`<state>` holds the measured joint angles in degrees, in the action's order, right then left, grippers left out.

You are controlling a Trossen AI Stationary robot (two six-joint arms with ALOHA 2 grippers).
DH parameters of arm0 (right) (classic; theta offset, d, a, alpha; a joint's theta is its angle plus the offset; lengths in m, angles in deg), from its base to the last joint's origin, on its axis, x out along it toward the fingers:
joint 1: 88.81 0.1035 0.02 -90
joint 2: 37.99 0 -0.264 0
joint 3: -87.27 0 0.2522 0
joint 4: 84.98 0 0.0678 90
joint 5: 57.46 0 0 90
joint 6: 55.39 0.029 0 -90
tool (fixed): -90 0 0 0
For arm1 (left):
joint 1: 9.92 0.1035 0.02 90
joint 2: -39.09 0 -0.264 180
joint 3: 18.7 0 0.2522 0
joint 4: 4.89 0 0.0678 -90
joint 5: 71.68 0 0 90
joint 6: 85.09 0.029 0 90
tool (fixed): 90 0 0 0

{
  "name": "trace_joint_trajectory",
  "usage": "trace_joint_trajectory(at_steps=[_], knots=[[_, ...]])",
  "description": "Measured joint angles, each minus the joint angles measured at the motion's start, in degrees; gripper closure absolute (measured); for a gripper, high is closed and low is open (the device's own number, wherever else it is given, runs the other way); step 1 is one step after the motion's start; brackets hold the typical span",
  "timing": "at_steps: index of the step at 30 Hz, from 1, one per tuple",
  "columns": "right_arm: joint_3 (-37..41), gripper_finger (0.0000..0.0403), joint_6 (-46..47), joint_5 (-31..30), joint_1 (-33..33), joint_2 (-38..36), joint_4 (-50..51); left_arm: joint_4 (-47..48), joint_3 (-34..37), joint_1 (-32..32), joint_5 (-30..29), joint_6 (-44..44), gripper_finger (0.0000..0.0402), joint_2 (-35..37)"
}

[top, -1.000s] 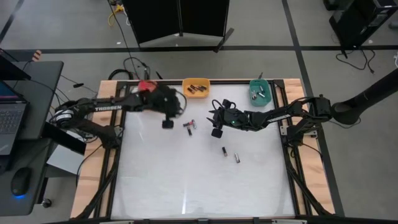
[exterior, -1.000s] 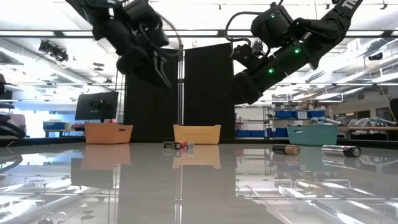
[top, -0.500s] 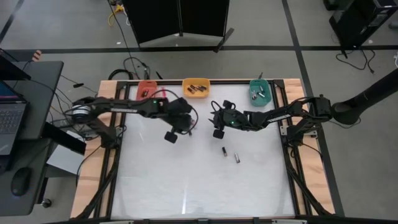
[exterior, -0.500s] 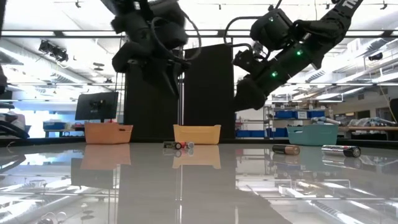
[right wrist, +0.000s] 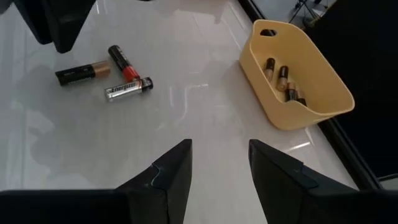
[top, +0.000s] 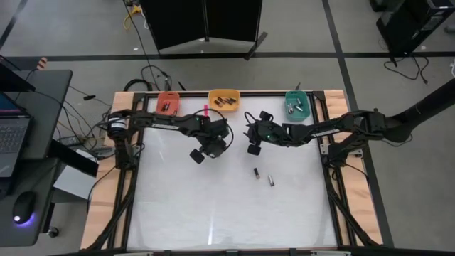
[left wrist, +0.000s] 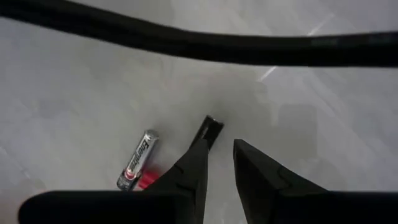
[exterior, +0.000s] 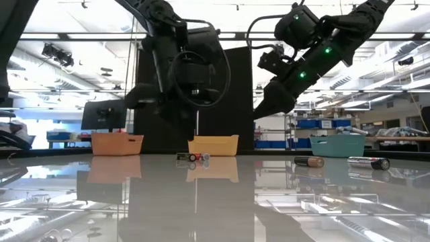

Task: Sort batteries
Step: Put the gold battery into the yellow bin

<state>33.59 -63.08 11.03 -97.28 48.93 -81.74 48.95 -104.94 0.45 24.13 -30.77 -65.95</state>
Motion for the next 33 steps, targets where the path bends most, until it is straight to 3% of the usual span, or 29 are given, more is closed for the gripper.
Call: trace_joint_trajectory(at_steps=[4,16,23,33], knots=[[0.0,0.0234,0.0,0.0,0.0,-1.1,1.0,-1.4,0.0,0.0,-0.2,-0.3,0.0311,-0.6],[0.0,0.0233,0.0,0.0,0.0,-1.3,1.3,-4.0,1.1,0.0,-1.4,-0.2,0.024,-1.6],[0.0,0.0233,0.0,0.0,0.0,-1.3,1.5,-5.4,1.2,0.0,-4.9,0.6,0.0238,-3.9],[0.0,0.0233,0.0,0.0,0.0,-1.3,2.2,-5.1,1.0,0.0,-4.8,0.1,0.0243,-5.3]])
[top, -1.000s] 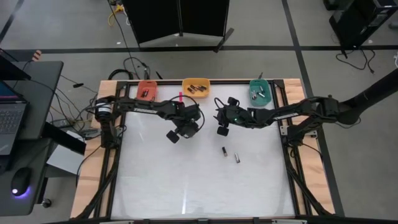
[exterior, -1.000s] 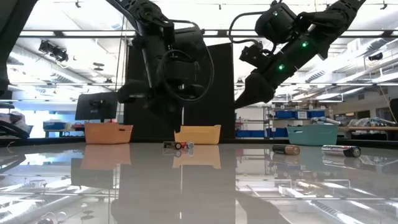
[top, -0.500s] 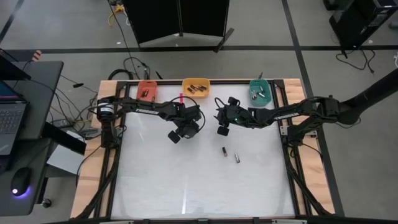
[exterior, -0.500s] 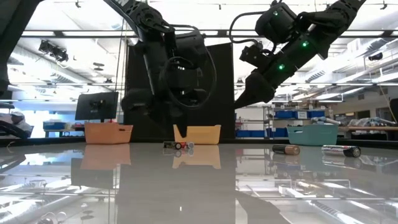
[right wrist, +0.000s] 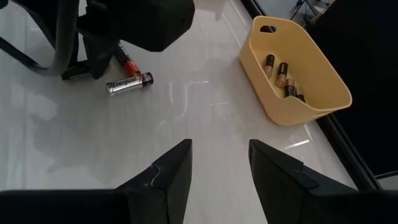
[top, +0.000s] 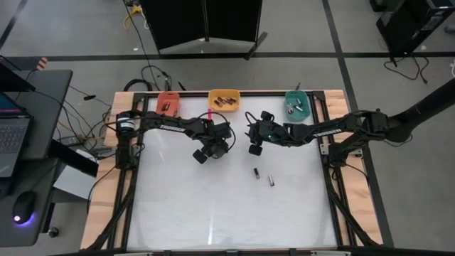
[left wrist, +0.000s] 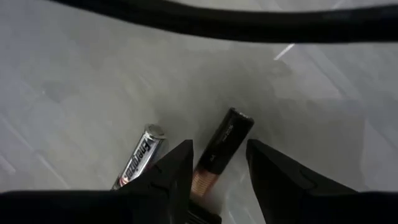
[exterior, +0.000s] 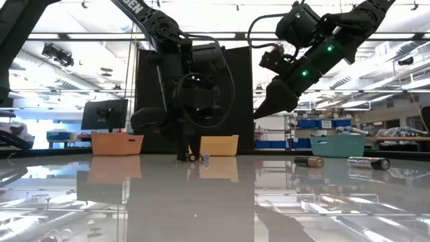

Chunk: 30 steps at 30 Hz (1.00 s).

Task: Sort batteries
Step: Put the gold battery into the yellow bin

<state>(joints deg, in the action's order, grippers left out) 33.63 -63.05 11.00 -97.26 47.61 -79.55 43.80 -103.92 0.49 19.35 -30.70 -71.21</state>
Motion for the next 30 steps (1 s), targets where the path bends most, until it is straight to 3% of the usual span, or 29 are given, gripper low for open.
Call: trace_joint_trajectory(at_steps=[10,15,22,30], knots=[[0.0,0.0233,0.2,0.0,0.0,0.0,0.3,2.0,0.0,0.0,2.7,0.2,0.0358,-0.1],[0.0,0.0234,0.1,0.0,0.0,0.0,0.4,5.3,-0.6,-1.2,3.9,0.2,0.0358,-0.1],[0.0,0.0234,0.1,0.0,0.0,0.0,1.4,13.8,-6.0,-1.4,3.6,-8.3,0.0358,0.1],[0.0,0.0234,2.8,0.0,0.0,0.0,7.4,14.8,-9.9,4.5,3.6,-11.9,0.0358,3.4]])
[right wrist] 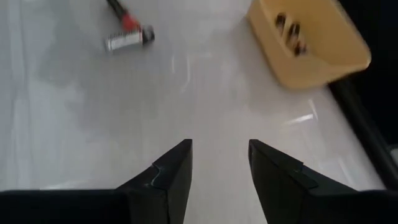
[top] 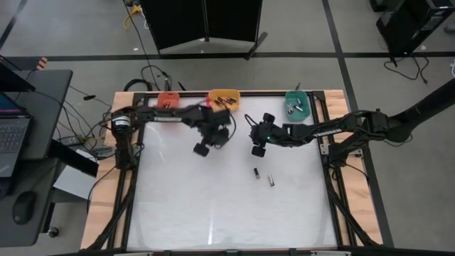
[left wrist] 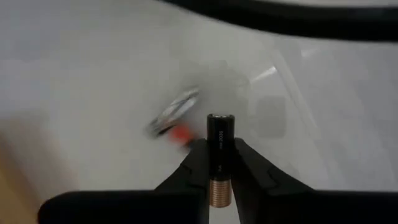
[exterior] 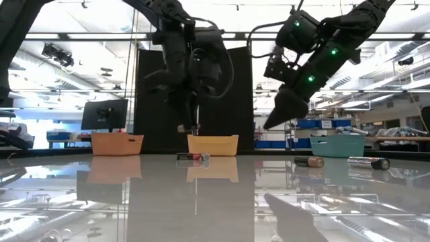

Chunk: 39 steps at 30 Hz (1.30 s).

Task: Sort batteries
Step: Put the gold battery into the yellow bin

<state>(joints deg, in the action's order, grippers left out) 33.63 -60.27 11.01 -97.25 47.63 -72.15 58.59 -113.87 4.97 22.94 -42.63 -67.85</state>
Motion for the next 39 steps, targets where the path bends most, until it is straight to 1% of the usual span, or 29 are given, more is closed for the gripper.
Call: trace_joint_trajectory(at_steps=[4,7,10,12,14,15,16,20,25,29,32,35,39], knots=[[0.0,0.0248,1.6,0.0,0.1,0.0,4.5,-0.4,-2.5,5.7,0.0,-3.7,0.0358,0.6],[0.0,0.0272,2.1,0.0,0.1,0.0,5.0,-3.4,-4.6,9.6,-0.1,-4.1,0.0358,0.6],[0.0,0.0311,1.9,0.0,0.1,0.0,4.9,-6.2,-6.4,13.0,0.0,-4.1,0.0358,0.6],[0.0,0.0346,2.0,0.3,0.1,0.0,4.9,-7.1,-7.8,15.1,0.1,-3.8,0.0358,0.6],[0.0,0.0381,2.1,0.4,0.1,0.0,4.8,-7.1,-9.0,16.8,0.6,-2.8,0.0358,0.4],[0.0,0.039,2.1,0.5,0.1,0.0,4.8,-6.7,-10.0,17.5,0.6,-2.3,0.0358,-0.1],[0.0,0.0392,2.1,0.5,0.1,0.0,4.6,-6.7,-11.0,18.2,0.6,-2.0,0.0358,-0.7],[0.0,0.0378,2.1,0.6,0.1,0.0,3.6,-6.1,-16.4,20.2,1.6,-0.9,0.0358,-6.0],[0.0,0.0394,2.2,0.6,0.1,0.0,3.6,-1.4,-25.4,22.0,3.9,-0.8,0.0358,-15.0],[0.0,0.0386,2.2,0.6,0.1,0.0,3.6,1.6,-30.9,23.4,3.9,-0.6,0.0358,-20.5],[0.0,0.0388,2.2,0.6,0.1,0.0,3.6,2.3,-33.0,24.4,4.0,-0.5,0.0358,-23.4],[0.0,0.0396,2.2,0.6,0.1,0.0,3.6,2.3,-33.2,25.1,3.4,0.4,0.0358,-25.0],[0.0,0.039,2.4,0.6,0.1,0.0,3.6,2.3,-33.3,25.1,2.3,1.3,0.0358,-26.7]])
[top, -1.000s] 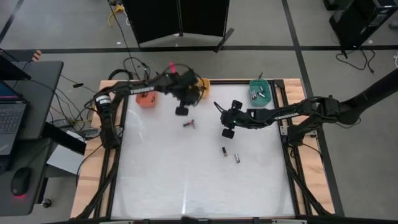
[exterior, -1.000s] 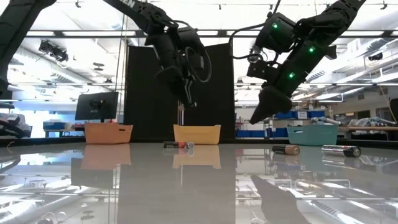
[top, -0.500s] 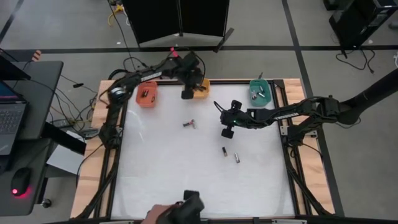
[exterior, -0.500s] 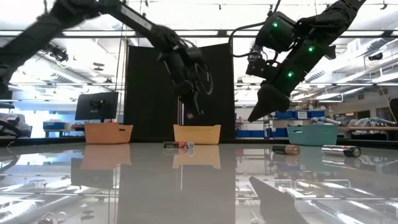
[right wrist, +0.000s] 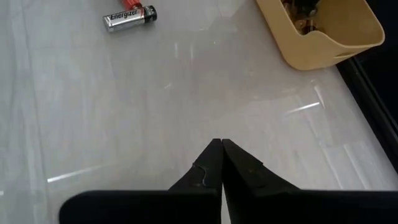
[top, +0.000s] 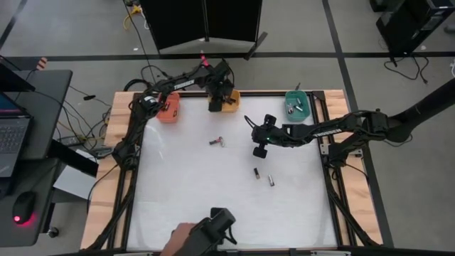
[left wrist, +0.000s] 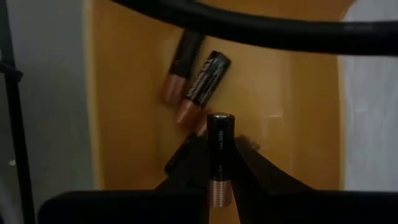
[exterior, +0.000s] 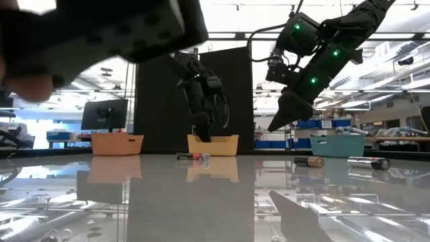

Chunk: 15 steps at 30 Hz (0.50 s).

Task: Sort batteries
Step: Put the gold battery into the yellow bin

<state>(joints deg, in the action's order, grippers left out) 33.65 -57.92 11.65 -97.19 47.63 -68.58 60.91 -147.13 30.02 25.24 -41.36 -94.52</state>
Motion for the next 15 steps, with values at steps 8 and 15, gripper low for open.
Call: trace_joint_trajectory(at_steps=[8,15], knots=[[0.0,0.0396,0.1,0.0,0.0,0.0,0.0,0.0,-0.1,0.1,-0.9,0.9,0.0358,-0.7],[0.0,0.0392,0.1,0.0,0.0,0.0,0.0,0.5,-0.3,0.0,-1.1,0.4,0.0296,-0.7]])
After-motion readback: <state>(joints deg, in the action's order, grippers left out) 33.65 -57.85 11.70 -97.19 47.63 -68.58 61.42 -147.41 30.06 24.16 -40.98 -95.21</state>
